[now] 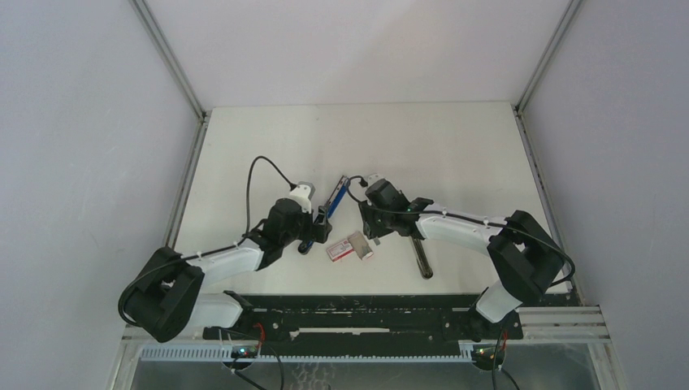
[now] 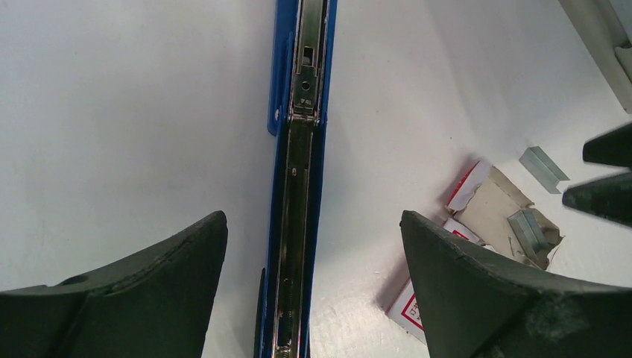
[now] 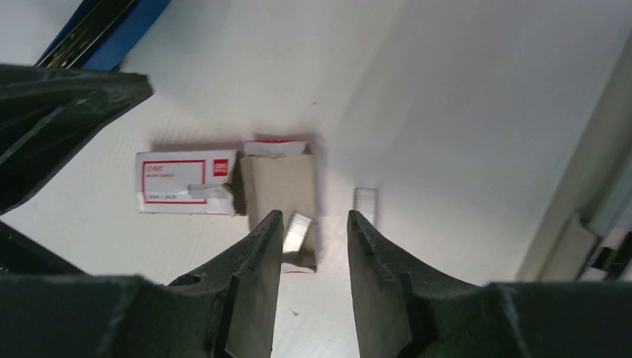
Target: Load the staples into the stapler
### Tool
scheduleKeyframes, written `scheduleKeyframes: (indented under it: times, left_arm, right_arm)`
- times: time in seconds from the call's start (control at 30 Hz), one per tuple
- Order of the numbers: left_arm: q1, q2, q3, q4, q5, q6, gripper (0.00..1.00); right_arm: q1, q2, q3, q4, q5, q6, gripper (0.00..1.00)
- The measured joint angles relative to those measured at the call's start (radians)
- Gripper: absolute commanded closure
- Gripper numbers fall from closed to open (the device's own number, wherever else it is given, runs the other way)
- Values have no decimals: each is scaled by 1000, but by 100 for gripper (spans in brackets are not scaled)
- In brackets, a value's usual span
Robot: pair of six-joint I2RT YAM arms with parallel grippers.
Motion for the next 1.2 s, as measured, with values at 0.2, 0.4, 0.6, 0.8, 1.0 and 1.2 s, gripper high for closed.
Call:
scheduleKeyframes:
  times: [0.2,0.4,0.6,0.8,1.0,1.2]
  left_arm:
    - [0,45,35,-27,24,-1,11]
    - [0,82,61,-46,47,-7,11]
    - [0,117,76,-57,76,-16,12]
    - [0,125,80,-68,90,-17,18]
    - [0,146,96,-68,109,-19,27]
    - [0,159,105,-67,143,-19,31]
  right_arm:
    - [66,29,0,-1,2,83,64]
    - [110,68,0,-14,26,130,67]
    - [132,90,1,-27,61,157,69]
    - [141,105,10,-52,94,171,71]
    - [144,105,13,-63,122,180,86]
    - [145,104,14,-72,146,182,91]
